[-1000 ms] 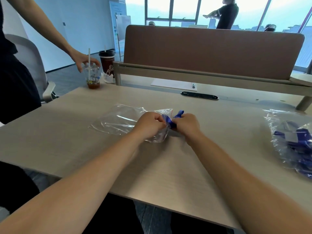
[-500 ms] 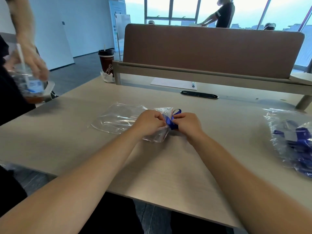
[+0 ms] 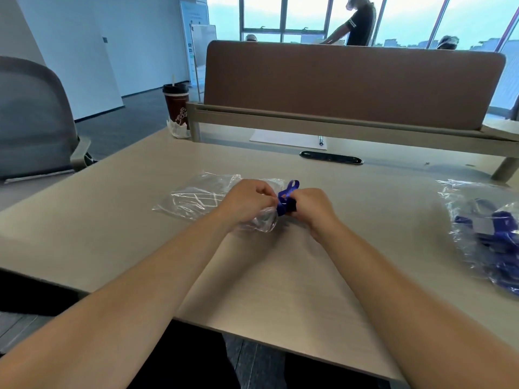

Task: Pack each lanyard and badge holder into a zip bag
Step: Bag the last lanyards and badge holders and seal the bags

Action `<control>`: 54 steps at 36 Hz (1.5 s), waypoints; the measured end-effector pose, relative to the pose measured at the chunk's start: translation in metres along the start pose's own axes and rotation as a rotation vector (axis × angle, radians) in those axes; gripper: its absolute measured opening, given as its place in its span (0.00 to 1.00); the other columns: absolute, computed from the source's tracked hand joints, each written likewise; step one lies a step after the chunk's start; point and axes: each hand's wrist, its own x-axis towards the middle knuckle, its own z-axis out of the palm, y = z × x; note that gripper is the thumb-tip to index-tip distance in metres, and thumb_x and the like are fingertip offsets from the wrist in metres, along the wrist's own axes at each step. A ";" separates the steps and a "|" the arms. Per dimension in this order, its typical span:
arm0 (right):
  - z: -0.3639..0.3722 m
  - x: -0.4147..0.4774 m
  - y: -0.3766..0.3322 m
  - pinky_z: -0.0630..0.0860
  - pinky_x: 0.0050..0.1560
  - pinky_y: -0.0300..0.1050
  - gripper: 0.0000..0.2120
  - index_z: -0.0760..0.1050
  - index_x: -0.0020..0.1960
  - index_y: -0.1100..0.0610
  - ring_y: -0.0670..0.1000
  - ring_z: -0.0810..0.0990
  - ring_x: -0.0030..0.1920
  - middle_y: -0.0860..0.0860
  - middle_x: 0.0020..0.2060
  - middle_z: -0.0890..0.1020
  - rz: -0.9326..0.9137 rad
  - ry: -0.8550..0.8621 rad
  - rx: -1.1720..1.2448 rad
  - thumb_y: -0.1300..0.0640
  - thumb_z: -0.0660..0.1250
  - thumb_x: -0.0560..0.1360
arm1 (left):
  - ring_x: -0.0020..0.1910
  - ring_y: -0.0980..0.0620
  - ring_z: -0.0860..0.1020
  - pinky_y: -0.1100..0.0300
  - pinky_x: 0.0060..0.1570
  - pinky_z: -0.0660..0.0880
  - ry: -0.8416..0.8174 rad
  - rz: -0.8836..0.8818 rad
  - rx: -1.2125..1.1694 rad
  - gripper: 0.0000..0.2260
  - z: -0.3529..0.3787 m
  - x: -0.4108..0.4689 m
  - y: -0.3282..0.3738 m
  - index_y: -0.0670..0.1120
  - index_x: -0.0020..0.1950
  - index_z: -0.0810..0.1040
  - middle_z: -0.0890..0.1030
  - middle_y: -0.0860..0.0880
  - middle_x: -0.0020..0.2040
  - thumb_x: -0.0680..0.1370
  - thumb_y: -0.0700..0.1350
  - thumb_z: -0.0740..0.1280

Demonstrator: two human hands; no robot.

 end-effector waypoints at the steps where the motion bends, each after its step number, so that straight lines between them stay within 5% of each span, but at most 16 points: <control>1: 0.000 -0.005 -0.002 0.81 0.50 0.55 0.04 0.76 0.37 0.59 0.57 0.82 0.43 0.56 0.37 0.81 0.008 -0.020 0.061 0.59 0.67 0.69 | 0.41 0.54 0.78 0.63 0.41 0.72 0.000 0.000 0.000 0.03 0.000 0.001 0.000 0.49 0.41 0.83 0.84 0.50 0.42 0.74 0.42 0.72; 4: -0.002 -0.008 -0.002 0.81 0.57 0.55 0.09 0.75 0.39 0.55 0.54 0.80 0.44 0.52 0.38 0.79 0.018 -0.041 0.133 0.62 0.63 0.77 | 0.42 0.55 0.79 0.65 0.40 0.72 -0.002 -0.001 -0.004 0.02 -0.001 0.001 0.000 0.48 0.43 0.84 0.84 0.50 0.44 0.74 0.42 0.72; 11: 0.000 -0.003 0.005 0.79 0.58 0.63 0.03 0.78 0.37 0.61 0.59 0.82 0.46 0.55 0.38 0.80 -0.022 -0.056 0.054 0.63 0.69 0.69 | 0.49 0.53 0.81 0.69 0.41 0.72 -0.012 -0.020 -0.051 0.03 -0.002 0.000 0.003 0.47 0.42 0.83 0.84 0.49 0.51 0.75 0.41 0.71; 13: -0.001 0.006 0.010 0.79 0.54 0.67 0.07 0.78 0.37 0.68 0.61 0.84 0.43 0.59 0.36 0.81 -0.006 -0.029 0.061 0.63 0.70 0.63 | 0.54 0.49 0.82 0.64 0.45 0.75 -0.020 -0.033 -0.091 0.06 -0.001 0.000 0.002 0.48 0.39 0.81 0.84 0.47 0.53 0.74 0.39 0.70; 19: -0.004 -0.004 0.001 0.83 0.46 0.55 0.04 0.76 0.45 0.67 0.60 0.84 0.43 0.64 0.45 0.82 0.111 -0.016 0.268 0.72 0.66 0.71 | 0.57 0.52 0.80 0.57 0.58 0.75 -0.066 -0.038 -0.121 0.07 -0.001 0.003 0.000 0.48 0.39 0.80 0.84 0.50 0.54 0.75 0.38 0.68; 21: -0.006 -0.002 0.004 0.82 0.51 0.59 0.04 0.76 0.43 0.66 0.60 0.84 0.45 0.65 0.46 0.83 0.120 -0.002 0.260 0.72 0.66 0.72 | 0.58 0.52 0.80 0.56 0.60 0.74 -0.082 -0.031 -0.098 0.08 0.000 0.004 -0.002 0.49 0.37 0.79 0.84 0.50 0.53 0.75 0.39 0.68; 23: -0.008 0.001 0.007 0.81 0.54 0.62 0.03 0.77 0.41 0.64 0.60 0.84 0.47 0.64 0.46 0.84 0.108 -0.014 0.219 0.70 0.68 0.72 | 0.56 0.51 0.80 0.56 0.58 0.74 -0.087 -0.031 -0.055 0.06 -0.001 0.004 -0.002 0.48 0.38 0.79 0.84 0.49 0.51 0.75 0.40 0.68; 26: -0.011 -0.002 0.006 0.84 0.49 0.51 0.06 0.77 0.42 0.62 0.56 0.83 0.44 0.60 0.44 0.82 0.119 -0.061 0.241 0.69 0.65 0.75 | 0.46 0.49 0.78 0.57 0.50 0.74 -0.091 -0.023 -0.002 0.05 -0.001 0.004 -0.001 0.45 0.41 0.79 0.82 0.48 0.44 0.76 0.40 0.67; 29: -0.011 -0.006 0.000 0.83 0.50 0.58 0.07 0.77 0.49 0.68 0.60 0.84 0.40 0.63 0.43 0.82 0.179 -0.036 0.325 0.71 0.63 0.73 | 0.39 0.49 0.75 0.57 0.44 0.72 -0.108 -0.017 0.067 0.05 -0.002 0.008 -0.003 0.44 0.40 0.78 0.80 0.48 0.38 0.76 0.42 0.66; 33: -0.014 -0.010 -0.008 0.82 0.45 0.55 0.12 0.76 0.51 0.66 0.60 0.82 0.35 0.62 0.41 0.83 0.221 -0.032 0.363 0.71 0.57 0.73 | 0.37 0.50 0.74 0.58 0.39 0.69 -0.111 -0.005 0.108 0.07 -0.002 0.013 -0.001 0.44 0.41 0.77 0.78 0.48 0.37 0.78 0.45 0.66; 37: -0.016 -0.010 -0.009 0.83 0.39 0.53 0.13 0.75 0.58 0.66 0.59 0.84 0.37 0.63 0.49 0.83 0.233 -0.016 0.404 0.69 0.57 0.76 | 0.35 0.51 0.72 0.58 0.37 0.67 -0.118 -0.002 0.097 0.09 -0.002 0.015 0.000 0.44 0.40 0.76 0.76 0.49 0.35 0.79 0.45 0.66; 43: -0.011 -0.004 -0.003 0.80 0.36 0.50 0.14 0.77 0.59 0.68 0.57 0.81 0.33 0.63 0.49 0.83 0.206 -0.013 0.312 0.69 0.59 0.76 | 0.54 0.53 0.80 0.54 0.54 0.75 -0.144 -0.021 -0.006 0.10 -0.003 0.014 -0.001 0.46 0.35 0.75 0.83 0.49 0.53 0.77 0.39 0.65; 46: -0.008 -0.003 -0.001 0.78 0.32 0.47 0.13 0.77 0.58 0.67 0.57 0.82 0.35 0.63 0.50 0.83 0.181 -0.025 0.265 0.68 0.61 0.77 | 0.51 0.53 0.80 0.54 0.52 0.75 -0.140 -0.018 -0.020 0.10 -0.004 0.013 0.001 0.46 0.36 0.75 0.83 0.51 0.52 0.77 0.39 0.64; 49: -0.006 0.001 0.003 0.81 0.36 0.51 0.11 0.79 0.57 0.65 0.58 0.83 0.41 0.63 0.51 0.84 0.171 -0.025 0.249 0.66 0.64 0.76 | 0.45 0.53 0.78 0.56 0.47 0.74 -0.131 -0.017 -0.012 0.10 -0.004 0.013 0.001 0.46 0.36 0.74 0.83 0.50 0.50 0.78 0.40 0.63; 54: -0.004 0.005 0.007 0.80 0.55 0.64 0.05 0.82 0.40 0.56 0.61 0.84 0.50 0.59 0.46 0.85 0.081 0.014 0.082 0.63 0.69 0.73 | 0.54 0.48 0.80 0.49 0.55 0.76 -0.149 -0.005 0.028 0.09 -0.006 0.010 0.002 0.47 0.36 0.74 0.83 0.47 0.51 0.77 0.41 0.63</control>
